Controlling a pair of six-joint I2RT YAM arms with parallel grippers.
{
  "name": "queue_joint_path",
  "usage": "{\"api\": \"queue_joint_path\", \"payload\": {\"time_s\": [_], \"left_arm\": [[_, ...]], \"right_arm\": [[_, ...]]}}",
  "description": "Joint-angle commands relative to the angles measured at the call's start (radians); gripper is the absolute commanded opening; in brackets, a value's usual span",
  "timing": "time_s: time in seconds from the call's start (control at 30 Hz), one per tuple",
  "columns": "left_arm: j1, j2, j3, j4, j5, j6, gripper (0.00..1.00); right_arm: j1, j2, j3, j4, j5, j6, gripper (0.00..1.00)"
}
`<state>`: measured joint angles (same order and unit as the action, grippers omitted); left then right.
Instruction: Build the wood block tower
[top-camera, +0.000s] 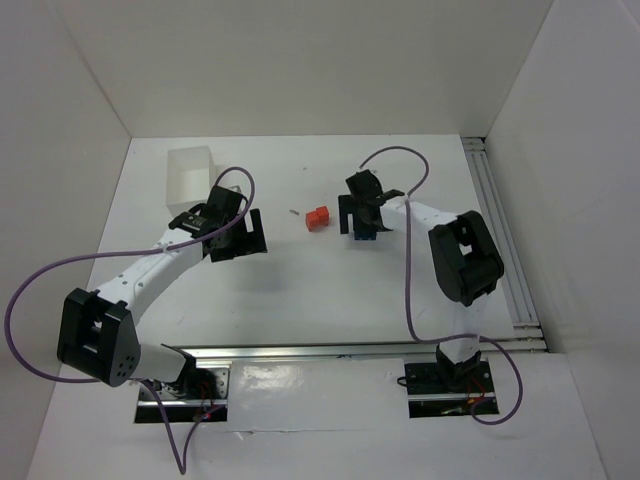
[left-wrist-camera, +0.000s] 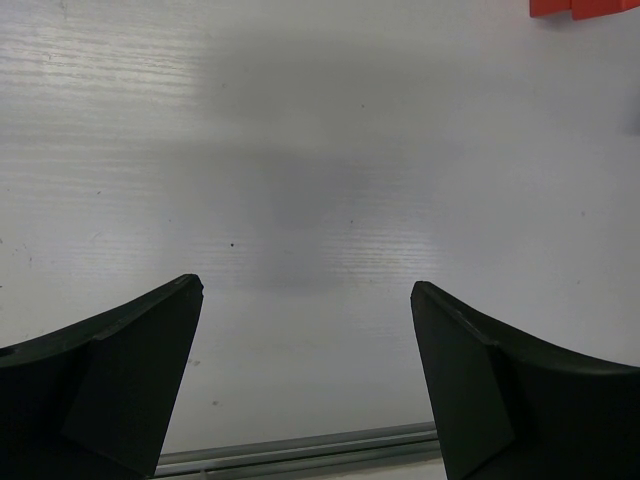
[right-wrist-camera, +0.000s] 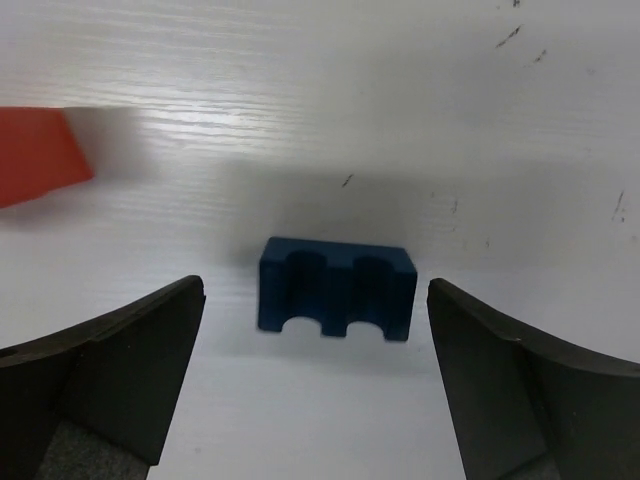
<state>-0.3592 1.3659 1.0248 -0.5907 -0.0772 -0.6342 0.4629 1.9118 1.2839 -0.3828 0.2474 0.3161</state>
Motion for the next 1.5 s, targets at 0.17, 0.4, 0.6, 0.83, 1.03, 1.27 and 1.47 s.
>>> {"api": "queue_joint_path", "payload": {"time_s": [0.17, 0.4, 0.6, 0.83, 1.03, 1.27, 1.47], "left_arm": [[-0.004, -0.014, 0.008, 0.006, -0.01, -0.009, 0.99], [-0.004, -0.014, 0.008, 0.006, -0.01, -0.009, 0.99], [-0.004, -0.014, 0.017, -0.003, -0.01, 0.001, 0.99], [-0.004, -0.014, 0.008, -0.003, -0.019, 0.001, 0.99], [-0.004, -0.014, 0.008, -0.003, -0.029, 0.001, 0.99], [-0.004, -0.014, 0.008, -0.003, -0.029, 0.001, 0.99], [-0.004, -0.014, 0.008, -0.003, -0.029, 0.001, 0.99]], "right_arm": [[0.126, -0.2, 0.009, 0.05, 0.01, 0.046, 0.55], [0.171, -0.142, -0.001, 0.125, -0.074, 0.132, 0.02], [0.18, -0.05, 0.049, 0.136, -0.074, 0.15, 0.02], [0.189, 0.021, 0.123, 0.136, -0.083, 0.15, 0.02], [0.189, 0.07, 0.166, 0.136, -0.092, 0.15, 0.02], [0.198, 0.101, 0.196, 0.136, -0.092, 0.15, 0.02], [0.198, 0.11, 0.206, 0.136, -0.092, 0.15, 0.02]]}}
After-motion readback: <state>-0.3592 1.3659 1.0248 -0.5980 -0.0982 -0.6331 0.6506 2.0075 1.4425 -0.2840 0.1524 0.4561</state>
